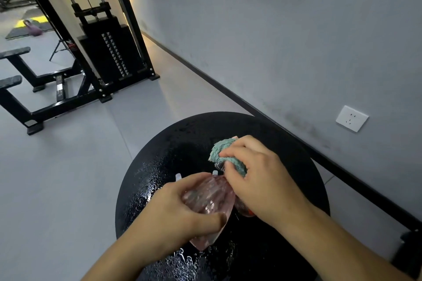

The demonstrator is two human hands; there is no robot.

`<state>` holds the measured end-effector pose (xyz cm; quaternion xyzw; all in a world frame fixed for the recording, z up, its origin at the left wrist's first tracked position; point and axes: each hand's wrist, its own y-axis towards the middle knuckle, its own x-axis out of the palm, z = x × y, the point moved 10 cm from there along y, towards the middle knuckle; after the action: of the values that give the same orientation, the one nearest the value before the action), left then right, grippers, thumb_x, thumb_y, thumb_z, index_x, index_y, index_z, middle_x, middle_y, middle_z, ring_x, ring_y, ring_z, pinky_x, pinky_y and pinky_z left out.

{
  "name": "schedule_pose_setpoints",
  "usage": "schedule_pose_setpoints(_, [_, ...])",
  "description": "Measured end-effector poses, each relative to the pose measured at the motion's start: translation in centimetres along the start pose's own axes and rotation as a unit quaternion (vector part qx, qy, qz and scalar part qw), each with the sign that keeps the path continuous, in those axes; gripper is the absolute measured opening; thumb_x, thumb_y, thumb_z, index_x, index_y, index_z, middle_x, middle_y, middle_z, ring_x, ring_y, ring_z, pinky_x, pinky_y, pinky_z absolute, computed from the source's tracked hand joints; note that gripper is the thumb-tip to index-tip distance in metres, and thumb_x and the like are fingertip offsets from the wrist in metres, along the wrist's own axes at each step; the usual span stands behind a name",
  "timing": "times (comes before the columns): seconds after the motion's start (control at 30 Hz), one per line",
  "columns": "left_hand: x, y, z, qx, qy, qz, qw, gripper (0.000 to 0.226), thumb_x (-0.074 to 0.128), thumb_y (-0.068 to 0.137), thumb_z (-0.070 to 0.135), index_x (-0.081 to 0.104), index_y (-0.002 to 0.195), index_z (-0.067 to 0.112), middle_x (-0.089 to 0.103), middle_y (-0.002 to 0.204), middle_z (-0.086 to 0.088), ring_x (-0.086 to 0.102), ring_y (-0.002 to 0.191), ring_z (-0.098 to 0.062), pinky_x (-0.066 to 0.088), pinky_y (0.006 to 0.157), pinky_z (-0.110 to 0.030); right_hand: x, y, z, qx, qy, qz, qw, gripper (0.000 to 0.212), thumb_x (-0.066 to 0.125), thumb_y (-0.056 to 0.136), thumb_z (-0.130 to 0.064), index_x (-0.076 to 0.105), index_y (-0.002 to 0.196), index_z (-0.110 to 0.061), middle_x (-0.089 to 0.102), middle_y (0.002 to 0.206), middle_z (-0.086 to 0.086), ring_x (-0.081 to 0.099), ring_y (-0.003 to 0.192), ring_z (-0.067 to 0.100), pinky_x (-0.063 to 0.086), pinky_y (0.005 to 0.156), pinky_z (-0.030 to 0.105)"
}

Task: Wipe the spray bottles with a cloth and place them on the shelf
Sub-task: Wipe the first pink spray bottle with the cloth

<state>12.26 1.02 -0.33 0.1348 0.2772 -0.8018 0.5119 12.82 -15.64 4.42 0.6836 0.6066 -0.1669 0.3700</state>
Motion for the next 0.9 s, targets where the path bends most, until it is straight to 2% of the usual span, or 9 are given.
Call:
schedule_pose_setpoints(0.07, [-0.3, -0.1, 0.2, 0.006, 0.003, 0.009, 1.000, 0.059, 0.094, 0.068, 0.023, 0.069, 0.116, 0.047, 0.079, 0.097, 0.021, 0.077, 0.081, -0.004, 0.058, 0.074, -0.015, -0.8, 0.2, 0.7, 0.015, 0.001, 0.025, 1.000, 0.022, 0.062, 0.097, -0.019, 0.073, 0.115, -0.024, 0.055, 0.112, -0.021, 0.058, 0.104, -0.002, 0.048, 0.087, 0.009])
schedule_pose_setpoints(0.17, [-0.5, -0.3, 0.5, 0.007, -0.004, 0.012, 1.000, 0.054, 0.093, 0.071, 0.011, 0.072, 0.109, 0.043, 0.081, 0.093, 0.014, 0.077, 0.077, -0.011, 0.058, 0.068, -0.016, -1.5, 0.4, 1.3, 0.032, 0.005, 0.055, 0.998, 0.023, 0.063, 0.097, -0.017, 0.074, 0.116, -0.023, 0.055, 0.112, -0.021, 0.058, 0.103, -0.003, 0.045, 0.084, 0.003])
schedule_pose_setpoints(0.27, [-0.4, -0.3, 0.8, 0.011, -0.012, 0.017, 1.000, 0.055, 0.092, 0.071, 0.005, 0.070, 0.107, 0.041, 0.080, 0.089, 0.016, 0.076, 0.073, -0.011, 0.055, 0.062, -0.012, -0.7, 0.2, 0.3, 0.006, 0.007, 0.024, 1.000, 0.023, 0.063, 0.097, -0.018, 0.073, 0.117, -0.025, 0.055, 0.113, -0.022, 0.057, 0.108, -0.003, 0.045, 0.089, 0.004])
schedule_pose_setpoints(0.37, [-0.4, -0.3, 0.8, 0.008, -0.012, 0.018, 1.000, 0.061, 0.093, 0.069, 0.010, 0.069, 0.111, 0.045, 0.078, 0.094, 0.021, 0.078, 0.072, -0.014, 0.058, 0.060, -0.017, -0.8, 0.3, 0.2, 0.002, 0.004, 0.023, 1.000, 0.024, 0.063, 0.097, -0.018, 0.073, 0.118, -0.025, 0.055, 0.113, -0.023, 0.057, 0.109, -0.004, 0.044, 0.090, 0.002])
schedule_pose_setpoints(0.5, [-0.8, -0.4, 1.0, 0.025, -0.006, 0.029, 0.999, 0.064, 0.094, 0.067, 0.013, 0.070, 0.116, 0.046, 0.077, 0.099, 0.025, 0.076, 0.078, -0.004, 0.054, 0.064, -0.010, -2.1, 0.6, 1.2, 0.024, 0.011, 0.071, 0.997, 0.024, 0.065, 0.097, -0.016, 0.074, 0.119, -0.022, 0.056, 0.113, -0.021, 0.059, 0.106, -0.003, 0.042, 0.087, 0.000])
schedule_pose_setpoints(0.63, [-0.6, -0.2, 0.9, 0.028, -0.006, 0.026, 0.999, 0.063, 0.096, 0.066, 0.017, 0.069, 0.116, 0.046, 0.078, 0.100, 0.024, 0.077, 0.082, -0.003, 0.058, 0.072, -0.015, -0.4, 0.2, -0.1, -0.011, 0.011, 0.009, 1.000, 0.024, 0.064, 0.098, -0.019, 0.074, 0.119, -0.024, 0.055, 0.113, -0.022, 0.057, 0.111, -0.002, 0.043, 0.094, 0.004])
schedule_pose_setpoints(0.7, [-0.7, -0.2, 0.8, 0.027, -0.011, 0.027, 0.999, 0.064, 0.096, 0.066, 0.016, 0.069, 0.115, 0.047, 0.078, 0.101, 0.023, 0.078, 0.082, -0.007, 0.060, 0.072, -0.018, -0.6, 0.2, -0.1, -0.012, 0.009, 0.017, 1.000, 0.025, 0.063, 0.098, -0.019, 0.073, 0.120, -0.023, 0.056, 0.114, -0.021, 0.057, 0.112, -0.002, 0.044, 0.096, 0.005])
schedule_pose_setpoints(0.8, [-0.8, -0.1, 0.8, 0.035, -0.010, 0.028, 0.999, 0.066, 0.097, 0.063, 0.024, 0.068, 0.117, 0.051, 0.076, 0.105, 0.026, 0.077, 0.085, -0.005, 0.057, 0.071, -0.014, -1.8, 0.5, 0.8, 0.015, 0.011, 0.062, 0.998, 0.026, 0.064, 0.099, -0.017, 0.072, 0.123, -0.021, 0.056, 0.116, -0.020, 0.057, 0.109, -0.003, 0.040, 0.091, -0.002])
schedule_pose_setpoints(0.9, [-0.6, -0.1, 0.6, 0.029, -0.007, 0.022, 0.999, 0.064, 0.096, 0.064, 0.023, 0.069, 0.116, 0.048, 0.077, 0.103, 0.023, 0.077, 0.086, -0.004, 0.060, 0.076, -0.018, -0.8, 0.3, 0.1, 0.001, 0.010, 0.021, 1.000, 0.026, 0.064, 0.098, -0.018, 0.073, 0.122, -0.023, 0.055, 0.114, -0.022, 0.057, 0.109, -0.003, 0.040, 0.092, -0.001])
